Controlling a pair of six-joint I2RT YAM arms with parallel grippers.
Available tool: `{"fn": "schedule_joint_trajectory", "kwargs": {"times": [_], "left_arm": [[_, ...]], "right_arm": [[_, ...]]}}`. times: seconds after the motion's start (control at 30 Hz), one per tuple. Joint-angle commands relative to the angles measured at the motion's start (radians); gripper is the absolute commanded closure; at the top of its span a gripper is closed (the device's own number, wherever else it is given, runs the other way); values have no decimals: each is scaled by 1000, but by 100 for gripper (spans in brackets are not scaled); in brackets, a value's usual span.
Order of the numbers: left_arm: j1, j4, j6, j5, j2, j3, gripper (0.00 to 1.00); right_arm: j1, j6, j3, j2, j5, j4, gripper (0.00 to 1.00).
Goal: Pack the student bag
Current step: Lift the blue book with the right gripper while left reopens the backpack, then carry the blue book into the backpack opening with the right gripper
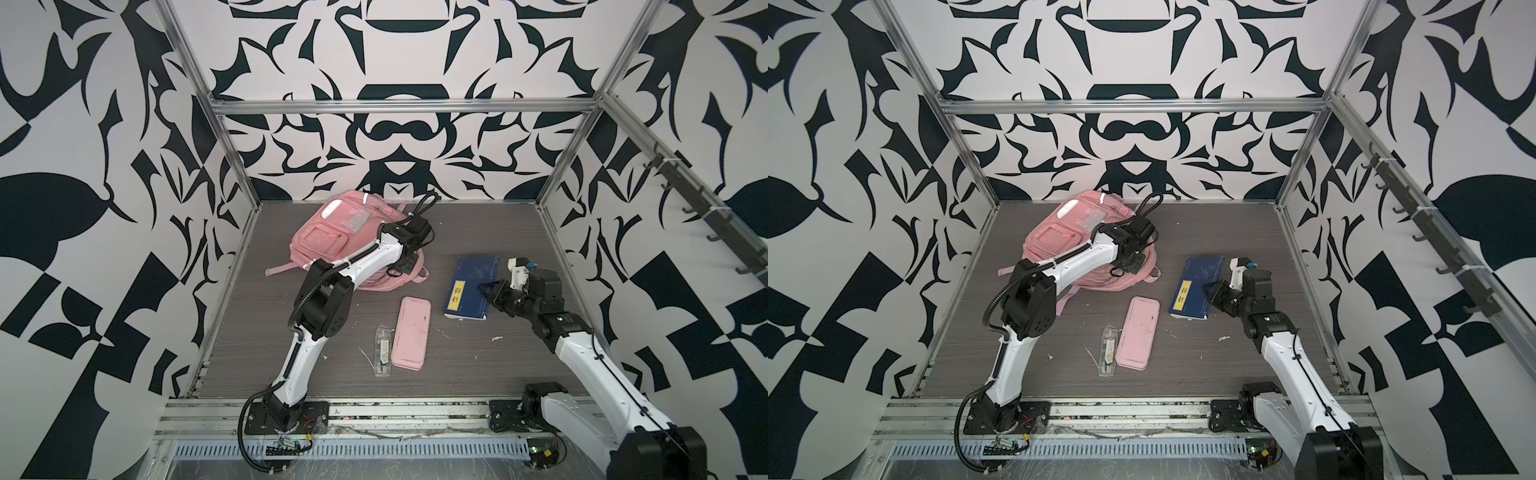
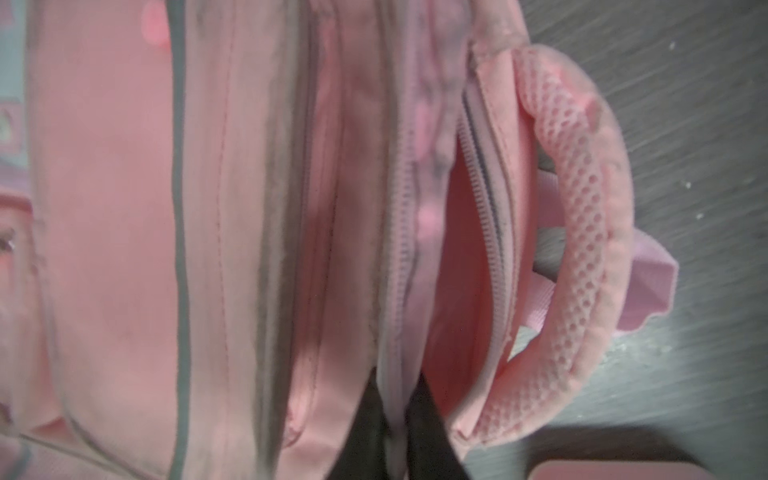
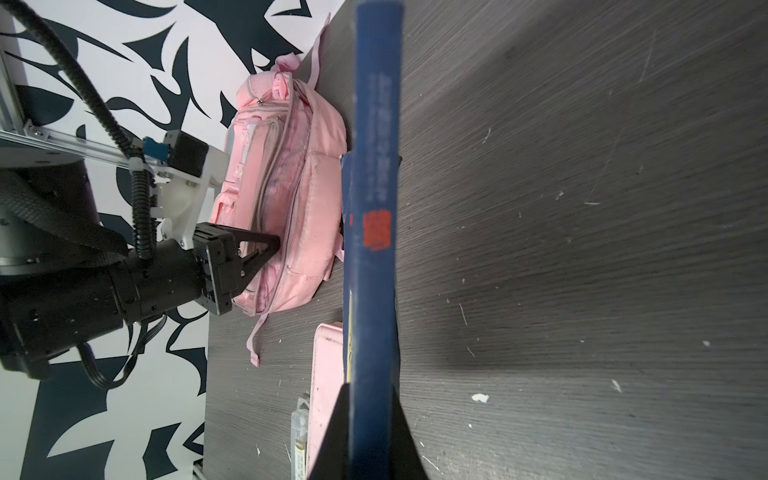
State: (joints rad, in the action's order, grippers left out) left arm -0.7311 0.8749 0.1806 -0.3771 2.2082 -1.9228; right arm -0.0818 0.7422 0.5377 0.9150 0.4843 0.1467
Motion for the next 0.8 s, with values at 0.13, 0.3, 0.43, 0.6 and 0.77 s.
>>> {"fn": "schedule_joint_trajectory", "kwargs": {"times": [0.13,0.3,0.43,0.6,0.77], "left_arm": [[4,100,-34,-73,4,-131,100],[2,146,-81,-130,-1,-248,100],[1,187,-120,-166,16,-354,100],[1,237,-140,-199,36,-478,100],[1,226,-152,-207,1,-506,100]], "right_arm": [[3,24,1,-8,26,-89,100],[2,71,35,58,64,-166,100],[-2,141,65,145,104,-289,100],[-56,206,128,251,99,-408,100],[-158,206,239,356,44,-445,100]]}}
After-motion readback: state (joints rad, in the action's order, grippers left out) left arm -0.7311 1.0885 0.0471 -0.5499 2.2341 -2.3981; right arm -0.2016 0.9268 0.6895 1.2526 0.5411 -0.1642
